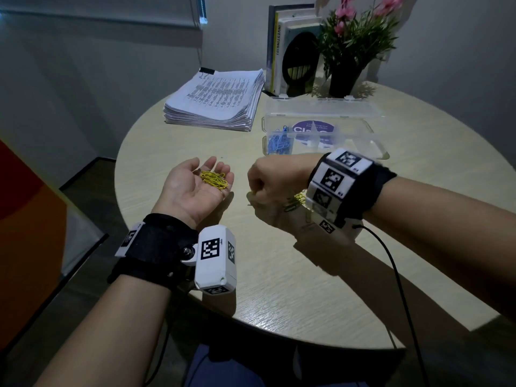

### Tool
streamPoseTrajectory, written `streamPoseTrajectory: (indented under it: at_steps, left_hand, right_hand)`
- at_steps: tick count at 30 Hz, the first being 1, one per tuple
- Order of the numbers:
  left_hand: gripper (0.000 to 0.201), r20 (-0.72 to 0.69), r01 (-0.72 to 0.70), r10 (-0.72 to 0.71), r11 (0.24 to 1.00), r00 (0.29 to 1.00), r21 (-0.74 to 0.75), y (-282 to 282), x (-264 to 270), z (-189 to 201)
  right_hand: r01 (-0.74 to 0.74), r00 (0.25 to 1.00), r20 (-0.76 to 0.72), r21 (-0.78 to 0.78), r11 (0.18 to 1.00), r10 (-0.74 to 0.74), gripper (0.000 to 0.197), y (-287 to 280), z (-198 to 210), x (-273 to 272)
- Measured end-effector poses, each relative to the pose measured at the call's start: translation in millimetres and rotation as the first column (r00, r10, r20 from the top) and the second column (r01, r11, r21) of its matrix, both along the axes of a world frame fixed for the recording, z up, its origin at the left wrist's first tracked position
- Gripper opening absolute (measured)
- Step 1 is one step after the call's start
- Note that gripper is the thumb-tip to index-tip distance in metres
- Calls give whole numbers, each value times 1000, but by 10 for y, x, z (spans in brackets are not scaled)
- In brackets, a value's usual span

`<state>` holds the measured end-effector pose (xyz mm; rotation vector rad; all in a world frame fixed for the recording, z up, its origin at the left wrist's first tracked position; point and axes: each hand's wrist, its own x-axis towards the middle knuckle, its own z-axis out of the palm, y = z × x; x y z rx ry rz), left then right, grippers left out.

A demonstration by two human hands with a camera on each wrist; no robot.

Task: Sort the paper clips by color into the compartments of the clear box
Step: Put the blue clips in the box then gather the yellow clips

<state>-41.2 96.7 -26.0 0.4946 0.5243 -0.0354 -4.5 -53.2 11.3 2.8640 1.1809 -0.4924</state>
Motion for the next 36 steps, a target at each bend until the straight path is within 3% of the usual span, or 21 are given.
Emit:
streamPoseTrajectory:
  at_steps: [5, 8, 12, 18, 21, 25, 28, 36]
  left_hand:
    - [31, 25, 59, -57, 996, 998, -64, -210, 29, -13]
    - [35, 75, 91, -82, 987, 994, -129, -340, 46, 25]
    - [37, 18, 38, -36, 993, 999, -109, -381, 60, 15]
    - [35, -27, -57, 55, 997, 998, -61, -248, 74, -47]
    - [34, -19, -65, 64, 997, 998, -50, -226, 80, -39]
    - [34, -11, -56, 56, 997, 998, -50, -230, 95, -31]
    - [33, -9, -31, 31, 999, 999, -38, -259, 99, -33]
    - [33, -13, 5, -6, 999, 1000, -48, -353, 122, -38]
  right_hand:
    - [65, 995, -87, 249, 966, -44, 12, -11, 262, 127]
    - [41, 999, -35, 330, 943, -31, 20, 37, 319, 131]
    - [77, 995, 37, 375, 924, -98, 15, 0, 306, 177]
    - [77, 996, 48, 52, 996, -79, 16, 2, 12, 95]
    - [45, 995, 93, -24, 999, -43, 30, 48, -137, 34]
    - [57, 996, 66, -63, 996, -53, 21, 14, -196, 38]
    - [147, 989, 22, -7, 989, -147, 15, -108, -127, 188]
    - [252, 967, 45, 18, 968, -252, 28, -236, -82, 358]
